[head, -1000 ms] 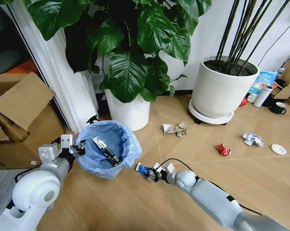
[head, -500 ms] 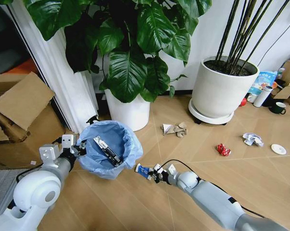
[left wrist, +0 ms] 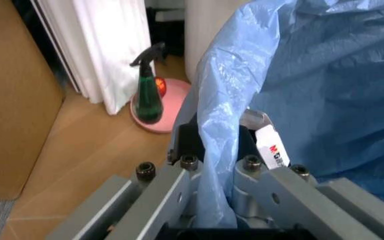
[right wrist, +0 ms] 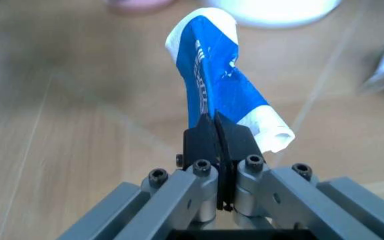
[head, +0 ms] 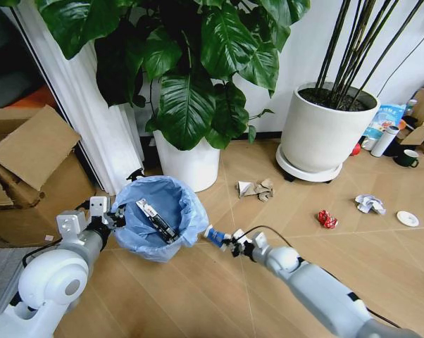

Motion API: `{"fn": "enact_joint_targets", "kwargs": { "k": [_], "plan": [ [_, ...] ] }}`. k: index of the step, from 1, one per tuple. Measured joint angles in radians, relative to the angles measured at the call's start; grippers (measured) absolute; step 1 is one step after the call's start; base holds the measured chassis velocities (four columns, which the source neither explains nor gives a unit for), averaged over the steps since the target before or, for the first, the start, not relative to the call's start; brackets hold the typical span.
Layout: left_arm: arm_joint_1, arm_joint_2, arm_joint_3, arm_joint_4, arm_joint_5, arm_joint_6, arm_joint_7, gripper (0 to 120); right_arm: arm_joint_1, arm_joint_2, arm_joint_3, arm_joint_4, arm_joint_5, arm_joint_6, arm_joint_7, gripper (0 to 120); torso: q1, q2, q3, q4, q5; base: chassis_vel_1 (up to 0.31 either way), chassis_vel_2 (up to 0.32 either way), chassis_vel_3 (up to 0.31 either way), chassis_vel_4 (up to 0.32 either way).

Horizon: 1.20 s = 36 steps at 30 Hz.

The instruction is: Pick up the trash bin and place the garbage on the floor into it.

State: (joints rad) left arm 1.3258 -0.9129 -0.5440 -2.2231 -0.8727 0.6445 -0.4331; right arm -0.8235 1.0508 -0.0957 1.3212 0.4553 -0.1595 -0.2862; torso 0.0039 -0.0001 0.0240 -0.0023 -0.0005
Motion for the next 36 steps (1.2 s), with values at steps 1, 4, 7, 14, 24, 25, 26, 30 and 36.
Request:
{"fn": "enact_joint_targets", "kwargs": {
  "k": [1, 4, 7, 14, 24, 25, 26, 30, 36],
  "plan": [
    [0.000, 0.002, 0.003, 0.006, -0.002, 0.002, 0.000, 0, -0.011, -0.014, 0.031, 0.035, 0.000, 0.000, 0.005, 0, 0.000, 0.000, 0.000, 0.0000, 0.0002, 0.000, 0.000, 0.000, 0.000],
    [-0.004, 0.007, 0.012, 0.017, -0.014, 0.009, 0.000, 0, -0.035, -0.049, 0.100, 0.125, 0.013, -0.005, 0.017, 0, 0.000, 0.000, 0.000, -0.0001, -0.0001, 0.000, 0.000, 0.000, 0.000],
    [-0.011, 0.014, 0.019, 0.026, -0.025, 0.018, 0.001, 0, -0.049, -0.078, 0.145, 0.207, 0.034, -0.015, 0.025, 0, 0.000, 0.000, 0.000, -0.0002, -0.0001, 0.000, 0.000, 0.000, 0.000],
    [-0.058, 0.024, 0.066, 0.072, -0.096, 0.052, 0.007, 0, -0.021, -0.163, 0.196, 0.520, 0.167, -0.073, 0.071, 0, 0.000, 0.000, 0.000, 0.0000, -0.0004, 0.000, 0.000, 0.000, 0.000],
    [-0.118, 0.014, 0.118, 0.124, -0.142, 0.078, 0.028, 0, 0.125, -0.182, -0.006, 0.706, 0.307, -0.137, 0.128, 0, 0.000, 0.000, 0.000, 0.0002, -0.0004, 0.000, 0.000, 0.000, 0.000],
    [-0.126, 0.014, 0.124, 0.127, -0.145, 0.079, 0.029, 0, 0.137, -0.178, -0.038, 0.711, 0.308, -0.138, 0.129, 0, 0.000, 0.000, 0.000, 0.0002, -0.0001, 0.000, 0.000, 0.000, 0.000],
    [-0.136, 0.014, 0.130, 0.131, -0.148, 0.080, 0.029, 0, 0.149, -0.173, -0.070, 0.715, 0.308, -0.139, 0.131, 0, 0.000, 0.000, 0.000, 0.0002, 0.0000, 0.000, 0.000, 0.000, 0.000],
    [-0.169, 0.010, 0.149, 0.146, -0.155, 0.082, 0.029, 0, 0.172, -0.162, -0.142, 0.722, 0.313, -0.145, 0.132, 0, 0.000, 0.000, 0.000, 0.0002, -0.0001, 0.000, 0.000, 0.000, 0.000],
    [-0.187, 0.004, 0.159, 0.150, -0.158, 0.082, 0.024, 0, 0.179, -0.159, -0.182, 0.696, 0.277, -0.161, 0.116, 2, 0.000, 0.000, 0.000, 0.0000, -0.0002, 0.000, 0.000, 0.000, 0.000]
  ]
}}
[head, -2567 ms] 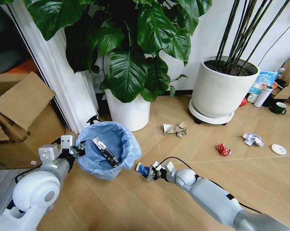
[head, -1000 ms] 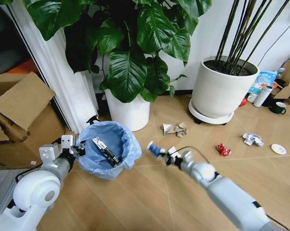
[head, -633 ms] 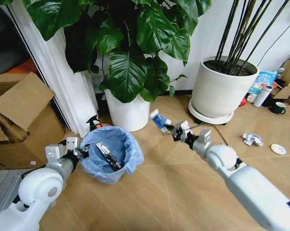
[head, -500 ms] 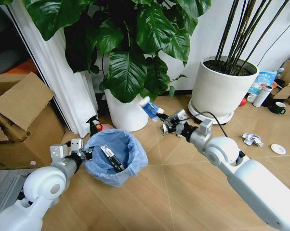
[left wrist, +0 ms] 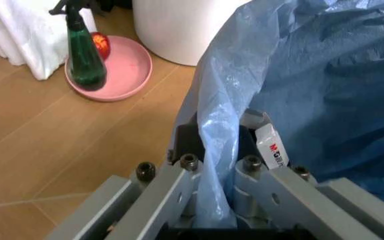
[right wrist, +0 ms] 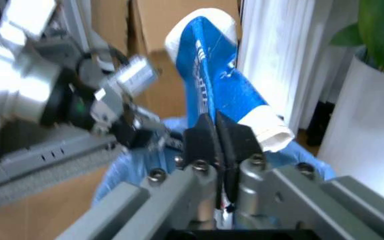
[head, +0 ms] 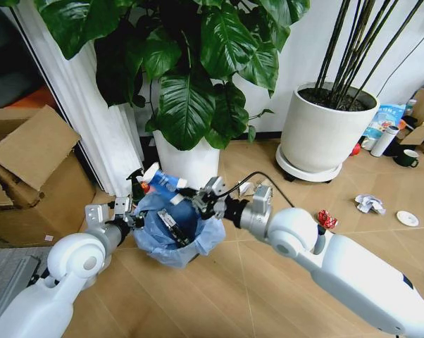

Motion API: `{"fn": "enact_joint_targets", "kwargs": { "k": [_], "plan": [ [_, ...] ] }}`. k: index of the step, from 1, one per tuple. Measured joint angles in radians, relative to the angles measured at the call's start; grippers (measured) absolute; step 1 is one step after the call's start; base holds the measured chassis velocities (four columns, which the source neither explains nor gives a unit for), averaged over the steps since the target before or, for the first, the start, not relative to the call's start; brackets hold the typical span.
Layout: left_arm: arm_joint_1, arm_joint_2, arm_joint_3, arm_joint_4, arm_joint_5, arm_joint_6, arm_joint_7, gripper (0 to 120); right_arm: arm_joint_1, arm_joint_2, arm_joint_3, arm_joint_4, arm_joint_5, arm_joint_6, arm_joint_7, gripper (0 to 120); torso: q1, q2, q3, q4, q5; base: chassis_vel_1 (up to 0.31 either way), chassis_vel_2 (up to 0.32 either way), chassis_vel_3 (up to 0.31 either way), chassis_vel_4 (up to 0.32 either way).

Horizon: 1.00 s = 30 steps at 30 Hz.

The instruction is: Pick up the trash bin and place the garbage on the floor into it.

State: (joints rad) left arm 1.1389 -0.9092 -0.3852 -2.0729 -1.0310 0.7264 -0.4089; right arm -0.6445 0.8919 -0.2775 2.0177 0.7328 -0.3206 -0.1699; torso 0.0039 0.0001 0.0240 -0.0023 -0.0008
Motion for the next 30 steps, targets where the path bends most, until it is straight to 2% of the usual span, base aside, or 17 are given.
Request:
{"fn": "enact_joint_targets", "kwargs": {
  "k": [3, 4, 7, 9, 10, 13, 15, 18, 20, 22, 27, 30],
  "plan": [
    [0.000, 0.000, -0.001, -0.002, 0.000, 0.000, -0.003, 0, 0.000, 0.008, -0.011, -0.026, -0.024, 0.004, -0.002, 16, 0.000, 0.000, 0.000, 0.0001, 0.0000, 0.000, 0.000, 0.000, 0.000],
    [0.000, 0.000, -0.001, -0.002, 0.000, 0.000, -0.003, 0, 0.000, 0.008, -0.011, -0.026, -0.024, 0.004, -0.002, 16, 0.000, 0.000, 0.000, 0.0001, 0.0000, 0.000, 0.000, 0.000, 0.000],
    [0.002, 0.002, -0.005, -0.005, 0.000, 0.000, -0.005, 0, 0.000, 0.014, -0.015, -0.038, -0.031, 0.009, -0.003, 30, 0.000, 0.000, 0.000, 0.0001, 0.0001, 0.000, 0.000, 0.000, 0.000],
    [0.002, 0.002, -0.006, -0.005, 0.000, 0.000, -0.006, 0, 0.000, 0.015, -0.015, -0.040, -0.032, 0.010, -0.003, 33, 0.000, 0.000, 0.000, 0.0001, 0.0000, 0.000, 0.000, 0.000, 0.000],
    [0.002, 0.003, -0.007, -0.007, 0.000, 0.000, -0.007, 0, 0.001, 0.018, -0.015, -0.042, -0.034, 0.015, -0.001, 39, 0.000, 0.000, 0.000, 0.0000, 0.0000, 0.000, 0.000, 0.000, 0.000],
    [0.007, 0.002, -0.012, -0.011, 0.003, -0.002, -0.008, 0, -0.002, 0.029, 0.005, -0.038, -0.022, 0.010, 0.049, 52, 0.000, 0.000, 0.000, 0.0001, 0.0000, 0.000, 0.000, 0.000, 0.000],
    [0.009, 0.002, -0.014, -0.012, 0.004, -0.002, -0.008, 0, -0.005, 0.030, 0.016, -0.036, -0.016, 0.004, 0.071, 54, 0.000, 0.000, 0.000, 0.0002, 0.0001, 0.000, 0.000, 0.000, 0.000],
    [0.025, 0.001, -0.022, -0.025, 0.012, -0.004, -0.009, 0, -0.052, 0.024, 0.103, -0.030, -0.002, -0.026, 0.152, 70, 0.000, 0.000, 0.000, 0.0003, 0.0001, 0.000, 0.000, 0.000, 0.000],
    [0.028, 0.001, -0.024, -0.028, 0.014, -0.005, -0.009, 0, -0.071, 0.020, 0.133, -0.029, -0.004, -0.031, 0.164, 73, 0.000, 0.000, 0.000, 0.0003, 0.0000, 0.000, 0.000, 0.000, 0.000],
    [0.036, 0.000, -0.029, -0.039, 0.018, -0.006, -0.009, 0, -0.149, 0.003, 0.217, -0.029, -0.025, -0.040, 0.198, 85, 0.000, 0.000, 0.000, -0.0001, 0.0002, 0.000, 0.000, 0.000, 0.000],
    [0.043, -0.001, -0.033, -0.052, 0.027, -0.008, -0.009, 0, -0.253, -0.005, 0.334, -0.060, -0.076, -0.042, 0.219, 99, 0.000, 0.000, 0.000, -0.0001, 0.0003, 0.000, 0.000, 0.000, 0.000],
    [0.046, 0.001, -0.034, -0.059, 0.031, -0.010, -0.009, 0, -0.299, 0.002, 0.397, -0.093, -0.147, -0.051, 0.238, 100, 0.000, 0.000, 0.000, 0.0001, 0.0002, 0.000, 0.000, 0.000, 0.000]
  ]
}}
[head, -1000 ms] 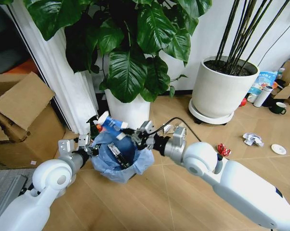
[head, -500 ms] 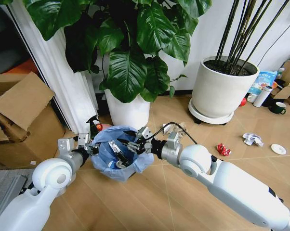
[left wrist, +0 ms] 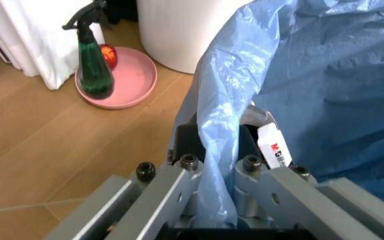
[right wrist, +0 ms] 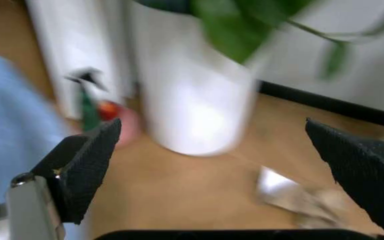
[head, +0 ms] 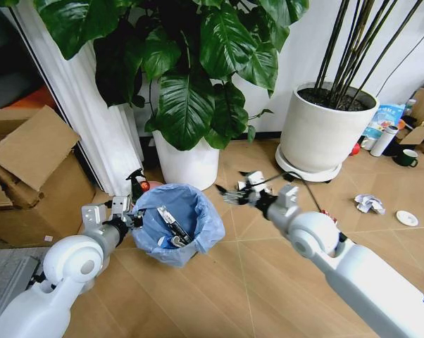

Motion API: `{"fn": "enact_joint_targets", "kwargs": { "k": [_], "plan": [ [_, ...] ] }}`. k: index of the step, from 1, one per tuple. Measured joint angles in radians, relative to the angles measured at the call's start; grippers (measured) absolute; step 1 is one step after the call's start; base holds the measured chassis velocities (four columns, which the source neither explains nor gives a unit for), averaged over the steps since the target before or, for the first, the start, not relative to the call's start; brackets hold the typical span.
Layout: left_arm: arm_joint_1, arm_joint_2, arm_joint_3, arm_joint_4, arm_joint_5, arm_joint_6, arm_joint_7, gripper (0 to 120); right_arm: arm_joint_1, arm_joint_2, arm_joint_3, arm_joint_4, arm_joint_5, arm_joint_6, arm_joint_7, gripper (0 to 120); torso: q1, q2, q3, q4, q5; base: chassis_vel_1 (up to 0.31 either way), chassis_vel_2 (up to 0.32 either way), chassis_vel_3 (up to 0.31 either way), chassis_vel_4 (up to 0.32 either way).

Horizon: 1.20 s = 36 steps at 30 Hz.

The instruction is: Pick up the trash bin and place the garbage on the floor into it.

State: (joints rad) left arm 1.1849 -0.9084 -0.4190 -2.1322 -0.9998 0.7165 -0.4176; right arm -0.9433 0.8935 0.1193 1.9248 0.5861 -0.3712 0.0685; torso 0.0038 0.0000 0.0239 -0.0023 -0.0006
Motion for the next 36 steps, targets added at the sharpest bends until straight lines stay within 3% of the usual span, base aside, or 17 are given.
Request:
{"fn": "enact_joint_targets", "kwargs": {
  "k": [9, 36],
  "plan": [
    [0.014, 0.007, -0.011, -0.007, 0.034, -0.011, 0.008, 0, -0.135, 0.029, 0.124, -0.040, -0.082, 0.002, 0.013, 100, 0.000, 0.000, 0.000, 0.0000, 0.0000, 0.000, 0.000, 0.000, 0.000],
    [0.010, 0.018, -0.009, -0.016, 0.033, -0.015, 0.015, 0, -0.162, 0.066, 0.112, -0.050, -0.102, 0.010, -0.001, 100, 0.000, 0.000, 0.000, 0.0001, -0.0002, 0.000, 0.000, 0.000, 0.000]
  ]
}}
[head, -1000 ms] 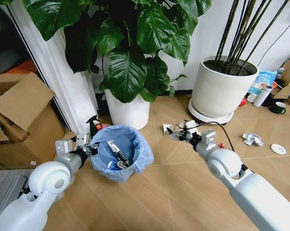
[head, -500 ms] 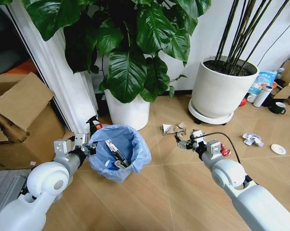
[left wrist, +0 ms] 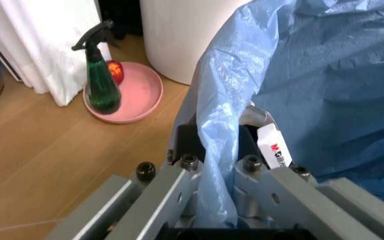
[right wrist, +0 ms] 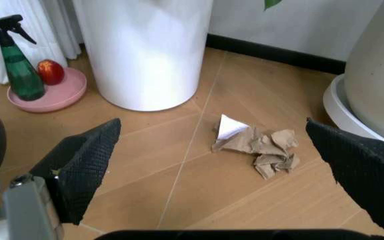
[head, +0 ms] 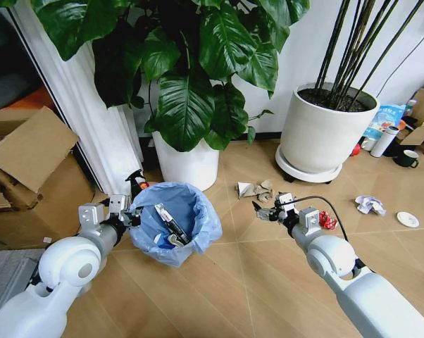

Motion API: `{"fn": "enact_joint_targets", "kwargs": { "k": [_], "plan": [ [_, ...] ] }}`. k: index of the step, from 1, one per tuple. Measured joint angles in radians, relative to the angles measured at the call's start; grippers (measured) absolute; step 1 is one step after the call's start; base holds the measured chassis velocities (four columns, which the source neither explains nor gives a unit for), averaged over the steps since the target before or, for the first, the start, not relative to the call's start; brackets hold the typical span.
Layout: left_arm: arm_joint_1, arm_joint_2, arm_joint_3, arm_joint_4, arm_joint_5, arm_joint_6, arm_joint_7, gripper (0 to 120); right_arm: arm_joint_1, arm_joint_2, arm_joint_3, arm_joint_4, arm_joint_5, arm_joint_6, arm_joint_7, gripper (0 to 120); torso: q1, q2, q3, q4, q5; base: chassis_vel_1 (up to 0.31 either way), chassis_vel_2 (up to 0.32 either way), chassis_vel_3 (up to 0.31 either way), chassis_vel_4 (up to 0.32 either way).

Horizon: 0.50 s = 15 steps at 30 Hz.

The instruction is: Pick up the trash bin and place the garbage on the floor into it.

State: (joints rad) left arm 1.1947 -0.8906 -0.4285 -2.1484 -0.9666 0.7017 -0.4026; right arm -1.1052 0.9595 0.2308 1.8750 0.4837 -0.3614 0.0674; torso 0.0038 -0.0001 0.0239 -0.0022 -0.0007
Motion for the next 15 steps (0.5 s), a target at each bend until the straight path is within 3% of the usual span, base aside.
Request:
{"fn": "enact_joint_targets", "kwargs": {
  "k": [15],
  "plan": [
    [-0.005, -0.004, 0.000, 0.012, 0.001, -0.001, 0.007, 0, 0.018, 0.001, -0.012, -0.019, 0.000, 0.014, -0.011, 100, 0.000, 0.000, 0.000, 0.0000, 0.0000, -0.060, 0.070, 0.072, -0.067]
  ]
}}
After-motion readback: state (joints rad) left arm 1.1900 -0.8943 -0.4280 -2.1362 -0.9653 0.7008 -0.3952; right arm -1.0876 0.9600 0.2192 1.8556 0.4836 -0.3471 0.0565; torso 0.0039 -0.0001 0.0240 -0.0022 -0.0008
